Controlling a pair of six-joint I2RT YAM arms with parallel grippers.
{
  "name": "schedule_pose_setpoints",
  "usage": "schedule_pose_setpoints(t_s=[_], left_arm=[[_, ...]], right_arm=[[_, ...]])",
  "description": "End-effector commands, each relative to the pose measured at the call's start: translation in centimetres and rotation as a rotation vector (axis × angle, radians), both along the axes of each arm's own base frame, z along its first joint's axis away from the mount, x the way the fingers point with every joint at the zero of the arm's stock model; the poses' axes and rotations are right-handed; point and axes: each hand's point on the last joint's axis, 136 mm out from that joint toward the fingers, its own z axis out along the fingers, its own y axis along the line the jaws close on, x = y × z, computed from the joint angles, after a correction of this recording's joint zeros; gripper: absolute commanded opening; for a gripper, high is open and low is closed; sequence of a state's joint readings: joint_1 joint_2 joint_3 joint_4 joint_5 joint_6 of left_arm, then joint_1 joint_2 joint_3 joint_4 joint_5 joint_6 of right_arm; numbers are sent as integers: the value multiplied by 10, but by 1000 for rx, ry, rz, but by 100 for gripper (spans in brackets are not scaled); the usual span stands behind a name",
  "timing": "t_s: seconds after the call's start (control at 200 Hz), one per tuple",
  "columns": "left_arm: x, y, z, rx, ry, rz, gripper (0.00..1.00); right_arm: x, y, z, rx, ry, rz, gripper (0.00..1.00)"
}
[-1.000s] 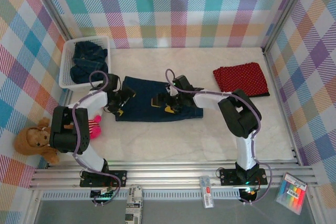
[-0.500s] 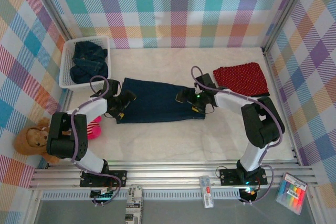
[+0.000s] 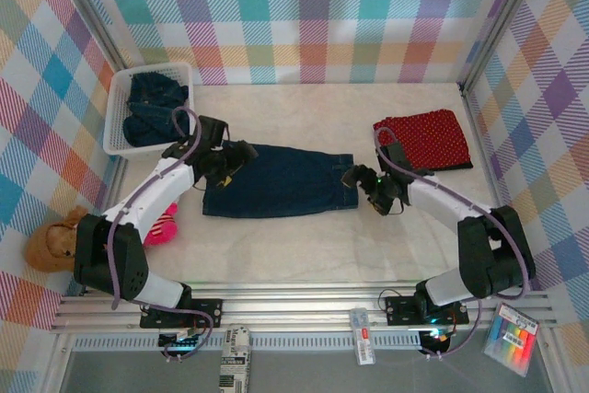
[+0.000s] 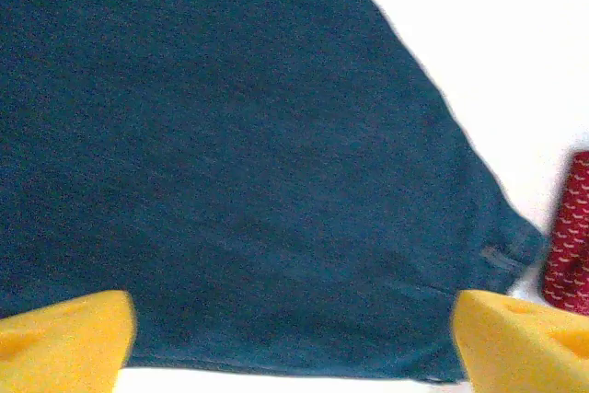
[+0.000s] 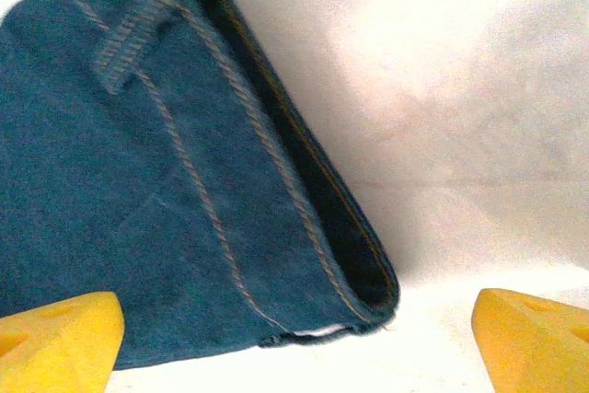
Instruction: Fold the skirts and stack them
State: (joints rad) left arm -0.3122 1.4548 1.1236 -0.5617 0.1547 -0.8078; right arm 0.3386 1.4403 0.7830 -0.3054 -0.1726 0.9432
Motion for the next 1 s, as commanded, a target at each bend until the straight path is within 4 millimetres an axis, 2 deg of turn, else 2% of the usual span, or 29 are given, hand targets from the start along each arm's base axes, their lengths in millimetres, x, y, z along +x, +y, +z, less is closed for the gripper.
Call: schedule_pose_setpoints(t_s=[0.0, 0.065, 0.2, 0.365, 0.56, 0.685, 0.895, 0.995], left_arm=[[-21, -11, -8, 31, 77, -70, 69], [-26, -25, -14, 14, 103, -115, 58], [-39, -56, -33, -15, 176, -211, 43], [-49, -83, -62, -43, 263, -279, 34], [-58, -88, -100, -19, 346, -286, 32], [-67, -88, -124, -19, 410, -297, 31], [-75, -88, -141, -11, 470, -326, 30], [-77, -87, -142, -7, 478, -327, 30]], right_arm=[[-5, 14, 0, 173, 46, -104, 92], [-8, 20, -3, 226, 68, -115, 89], [-13, 29, -10, 261, 110, -107, 87], [-18, 34, -20, 280, 126, -145, 86], [-18, 31, -30, 268, 109, -199, 86], [-10, 31, -30, 287, 62, -220, 84], [4, 36, -27, 327, 5, -221, 75], [8, 40, -21, 343, -24, -209, 73]])
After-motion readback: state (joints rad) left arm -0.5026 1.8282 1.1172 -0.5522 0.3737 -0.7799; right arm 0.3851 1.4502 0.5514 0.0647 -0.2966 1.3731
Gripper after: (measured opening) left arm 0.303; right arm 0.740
